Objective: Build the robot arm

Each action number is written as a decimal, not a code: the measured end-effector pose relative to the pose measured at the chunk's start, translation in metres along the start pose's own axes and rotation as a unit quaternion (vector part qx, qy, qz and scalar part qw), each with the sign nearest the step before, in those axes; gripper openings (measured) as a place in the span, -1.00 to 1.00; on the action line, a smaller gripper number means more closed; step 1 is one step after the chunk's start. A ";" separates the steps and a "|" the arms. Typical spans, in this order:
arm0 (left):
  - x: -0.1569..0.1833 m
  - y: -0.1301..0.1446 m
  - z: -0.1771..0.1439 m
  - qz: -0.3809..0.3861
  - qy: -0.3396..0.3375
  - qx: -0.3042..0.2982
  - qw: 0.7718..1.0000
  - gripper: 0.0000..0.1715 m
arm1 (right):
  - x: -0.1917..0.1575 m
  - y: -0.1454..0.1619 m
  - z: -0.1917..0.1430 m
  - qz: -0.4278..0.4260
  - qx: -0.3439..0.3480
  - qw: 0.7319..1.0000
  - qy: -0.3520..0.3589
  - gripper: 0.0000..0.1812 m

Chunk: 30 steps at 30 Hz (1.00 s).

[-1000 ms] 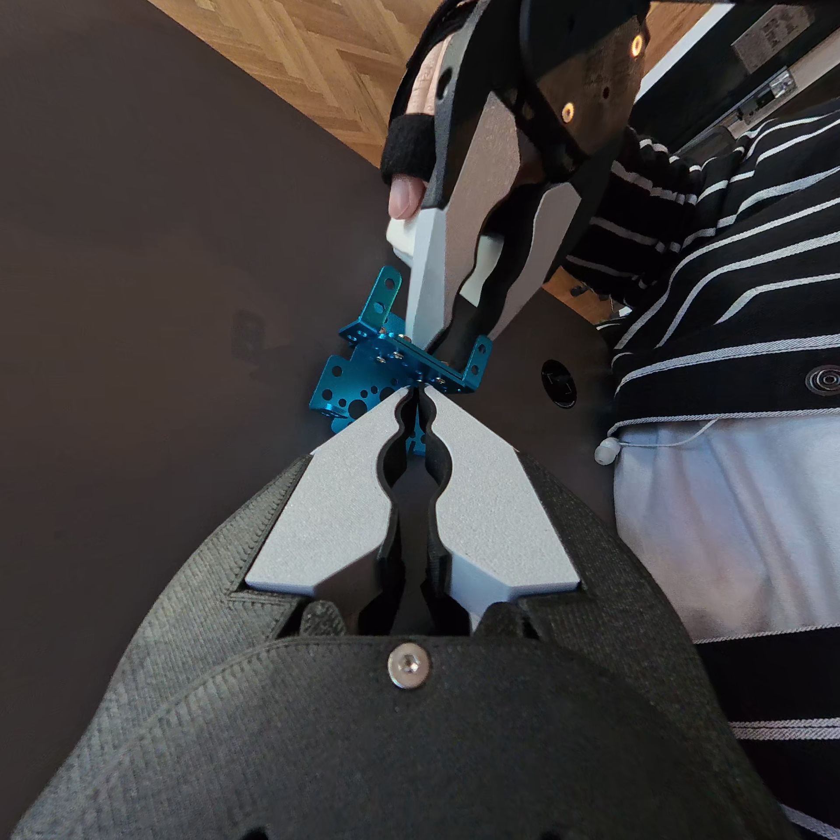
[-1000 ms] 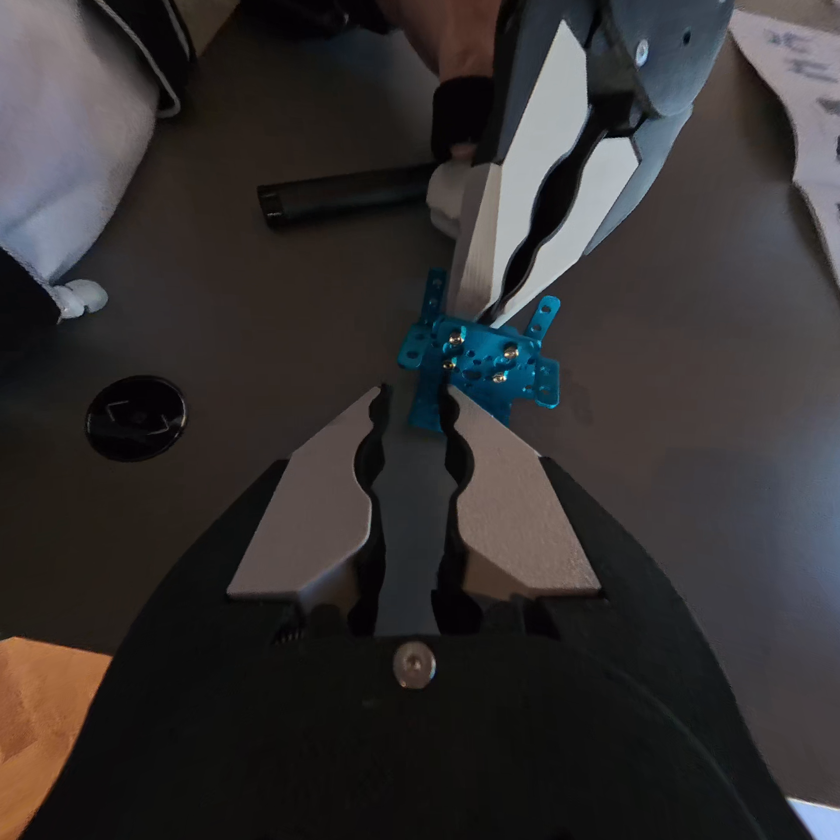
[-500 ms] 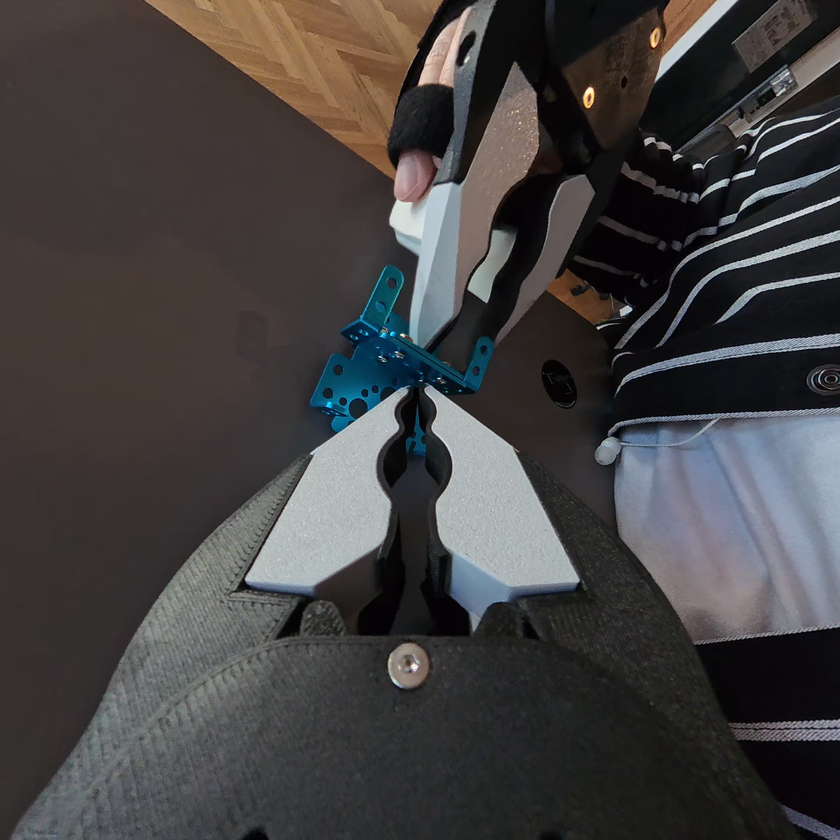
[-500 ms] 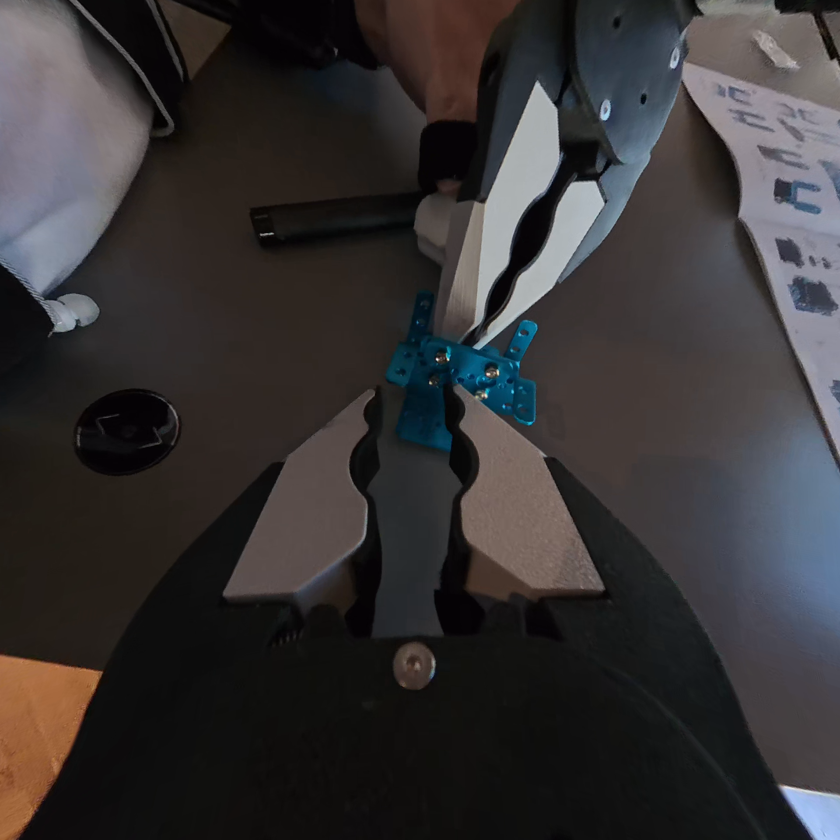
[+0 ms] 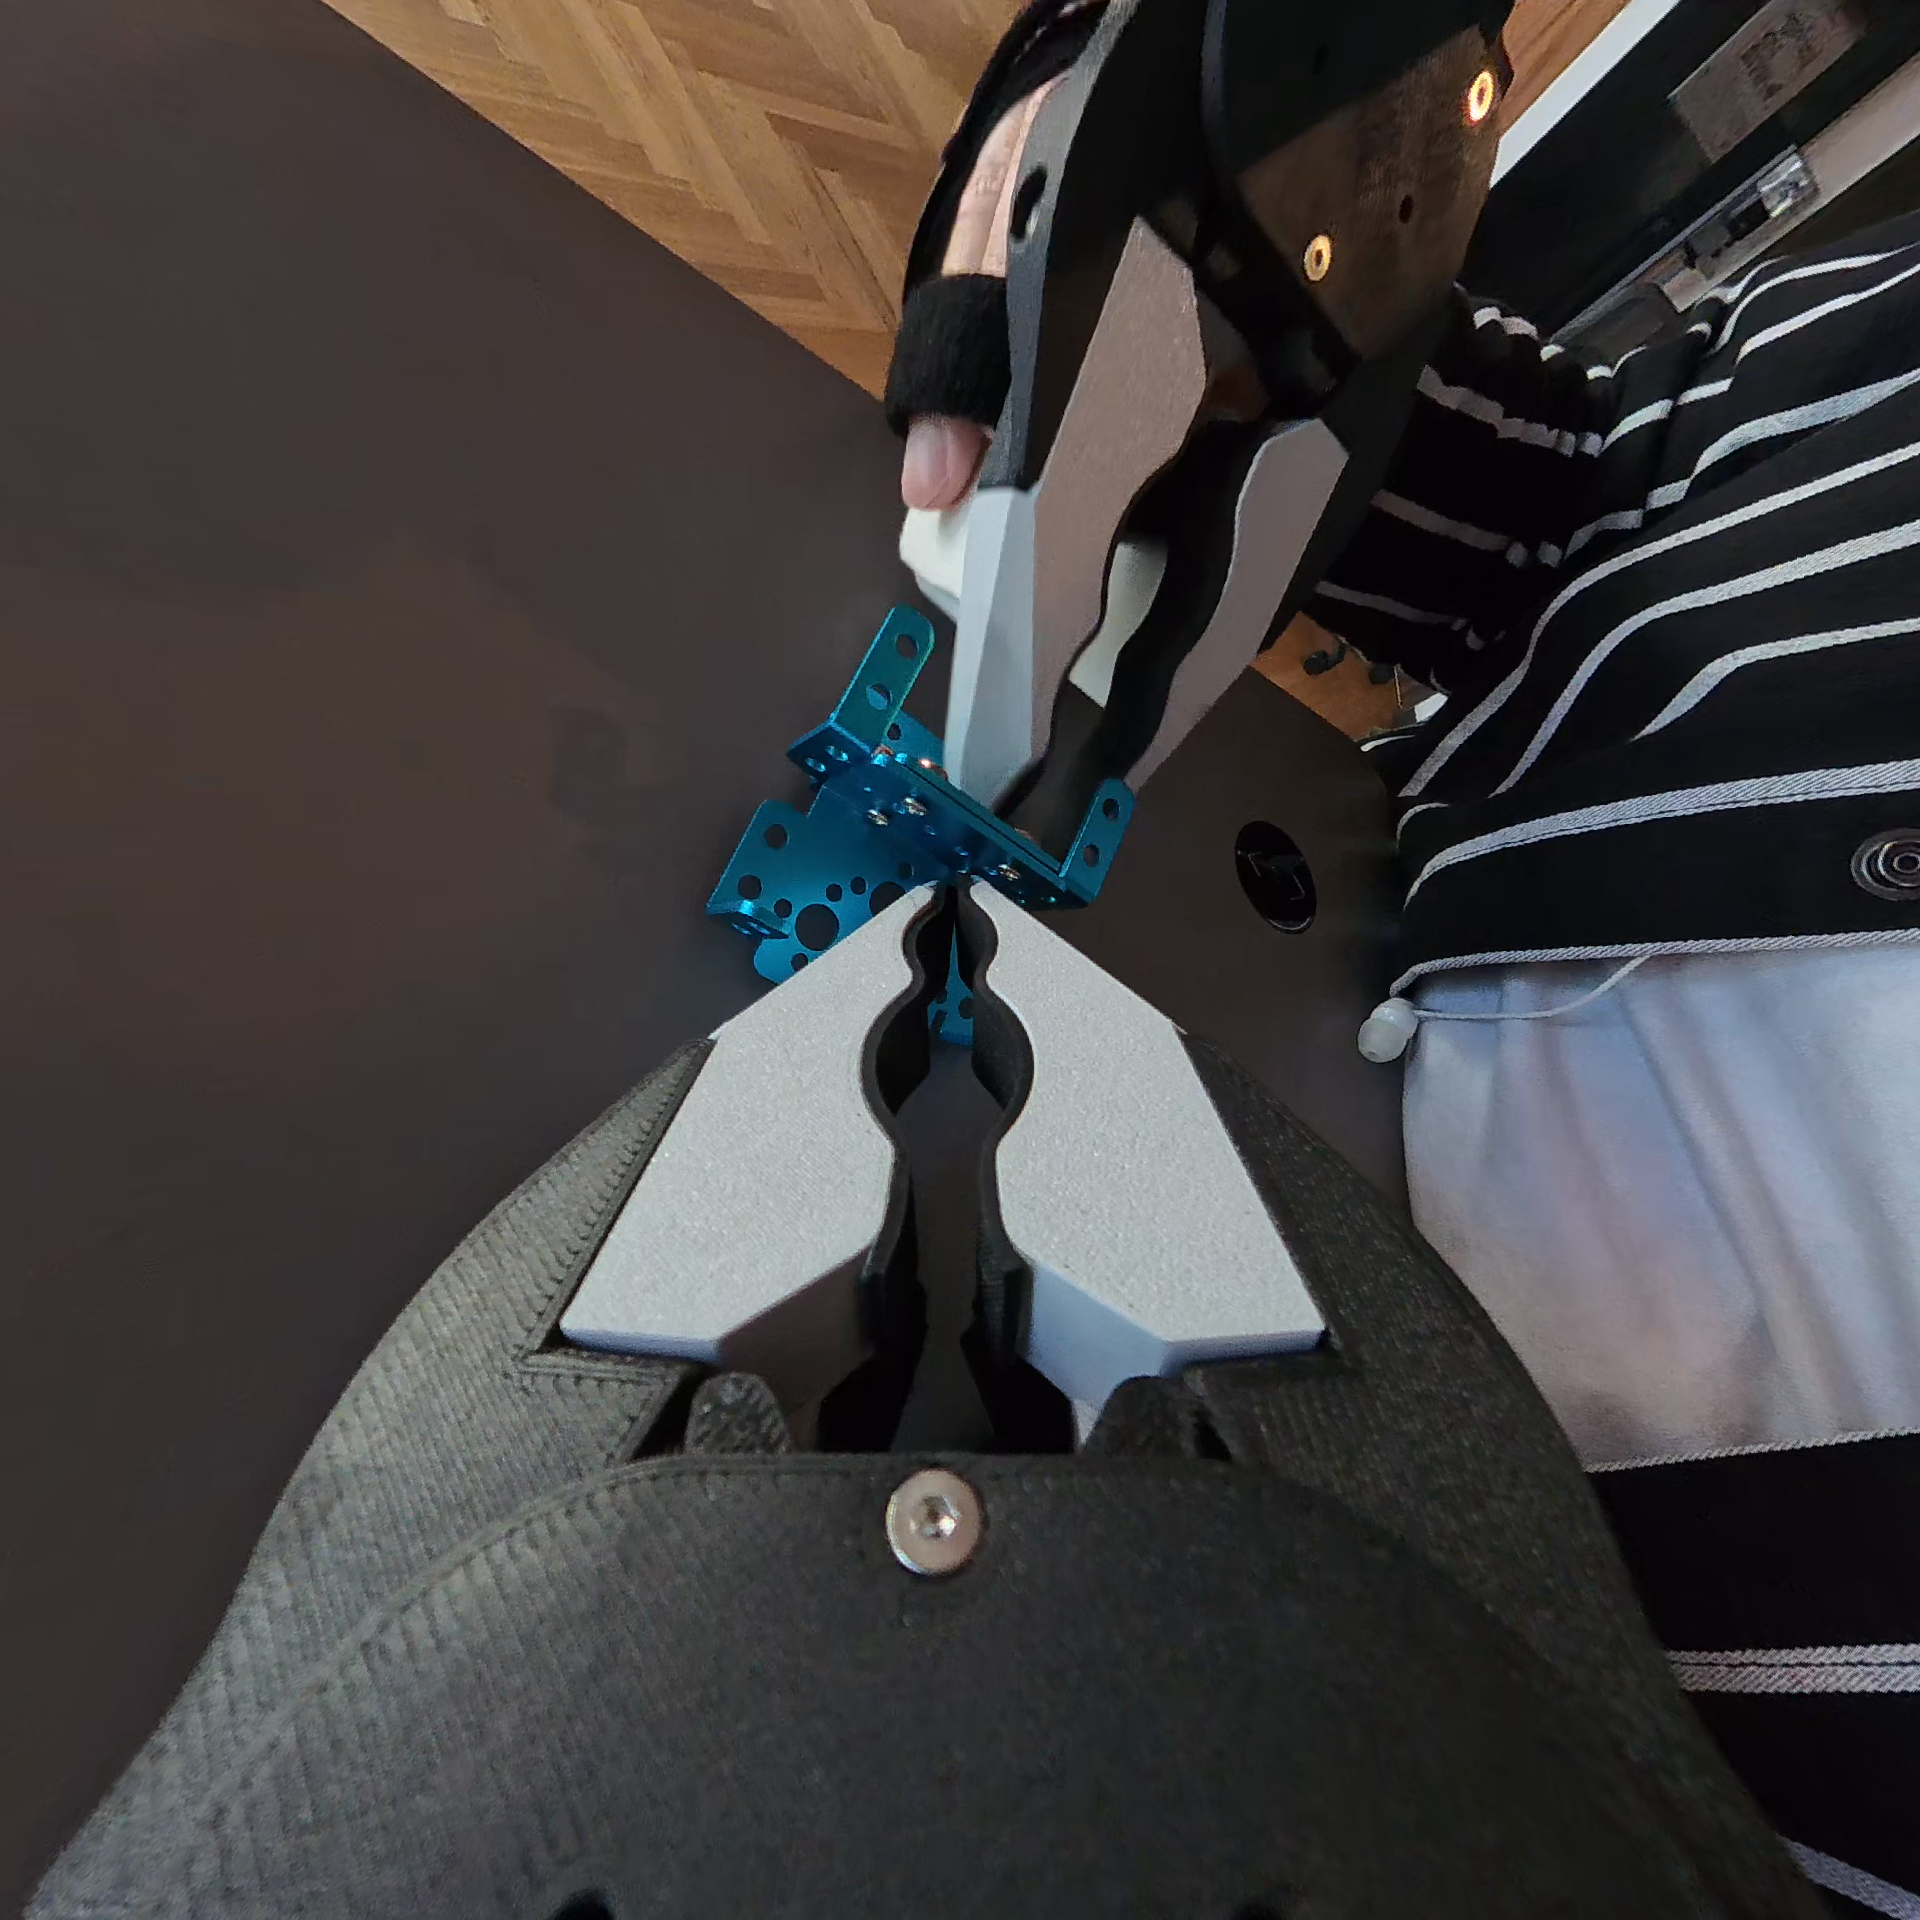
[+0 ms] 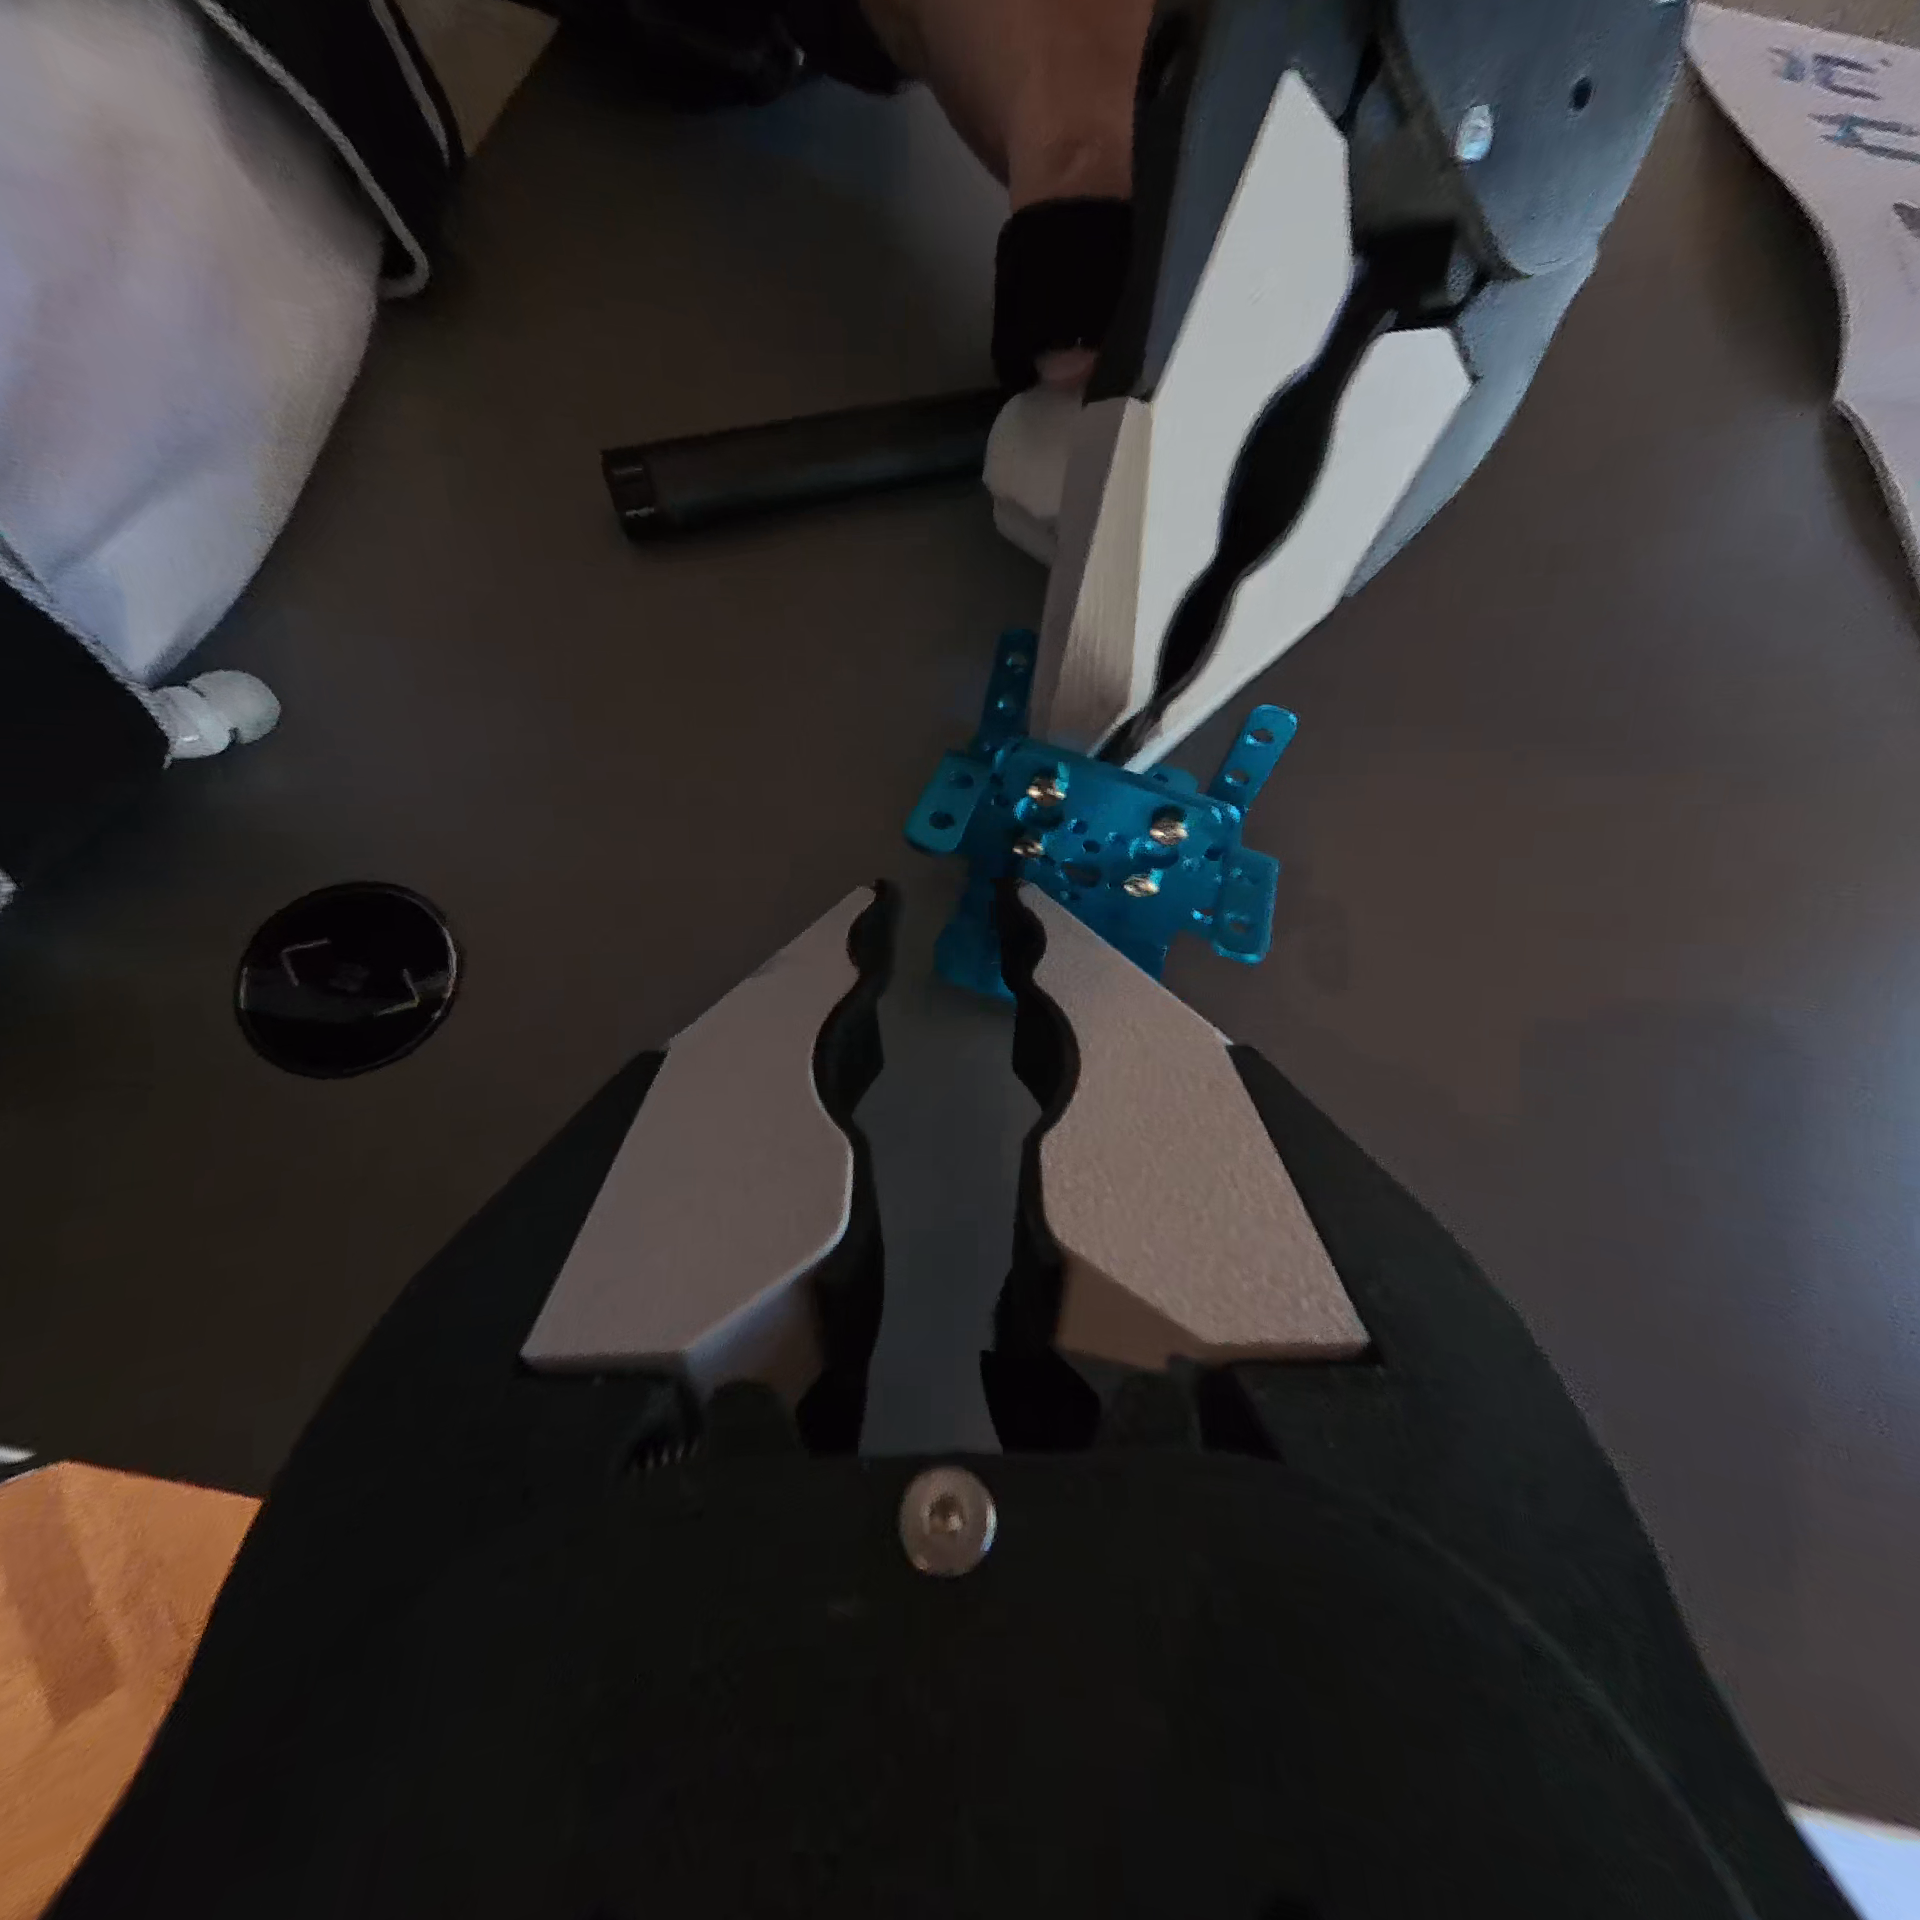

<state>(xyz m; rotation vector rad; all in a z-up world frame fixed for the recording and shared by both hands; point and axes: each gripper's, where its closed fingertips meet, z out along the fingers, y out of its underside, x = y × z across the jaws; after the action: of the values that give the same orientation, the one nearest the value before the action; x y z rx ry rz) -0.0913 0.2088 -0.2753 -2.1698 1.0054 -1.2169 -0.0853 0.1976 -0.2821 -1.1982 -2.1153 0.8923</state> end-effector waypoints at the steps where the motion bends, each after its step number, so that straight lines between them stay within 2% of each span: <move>1: 0.000 0.000 0.000 0.000 0.000 0.000 1.000 -1.00 | 0.005 0.001 -0.003 0.000 0.000 1.000 0.017 -0.78; 4: 0.000 0.000 0.000 -0.001 -0.001 0.001 1.000 -1.00 | 0.016 -0.001 -0.016 0.027 0.022 0.998 0.057 -0.76; 10: -0.001 0.000 0.000 -0.002 0.000 0.001 1.000 -1.00 | 0.022 0.010 -0.021 0.098 0.031 0.989 0.102 -0.55; 13: -0.001 0.000 0.000 -0.001 -0.001 0.001 1.000 -1.00 | 0.030 0.001 -0.029 0.117 0.057 0.984 0.118 -0.56; 16: -0.001 0.000 0.000 0.000 -0.001 0.001 1.000 -1.00 | 0.043 -0.014 -0.042 0.095 0.072 0.983 0.138 -0.62; 18: -0.001 0.000 0.000 0.002 -0.003 0.001 1.000 -1.00 | 0.051 -0.014 -0.041 0.063 0.045 0.986 0.151 -0.66; 19: -0.001 0.000 0.000 0.003 -0.003 0.001 1.000 -1.00 | 0.054 -0.012 -0.037 0.058 0.030 0.987 0.146 -0.67; 22: -0.001 -0.001 0.000 0.003 -0.003 0.002 1.000 -1.00 | 0.047 -0.007 -0.022 0.089 0.031 0.993 0.074 -0.73; 24: -0.001 -0.001 0.000 0.009 -0.006 0.003 1.000 -1.00 | 0.045 -0.003 -0.017 0.089 0.050 0.993 0.051 -0.81; 30: -0.002 -0.002 -0.001 0.012 -0.019 0.005 1.000 -1.00 | 0.045 -0.003 -0.013 0.120 0.098 0.988 -0.028 -0.85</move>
<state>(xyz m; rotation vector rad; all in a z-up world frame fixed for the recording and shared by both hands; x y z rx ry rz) -0.0917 0.2119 -0.2746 -2.1576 1.0054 -1.1635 -0.0977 0.2397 -0.2655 -1.3547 -1.8989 1.2238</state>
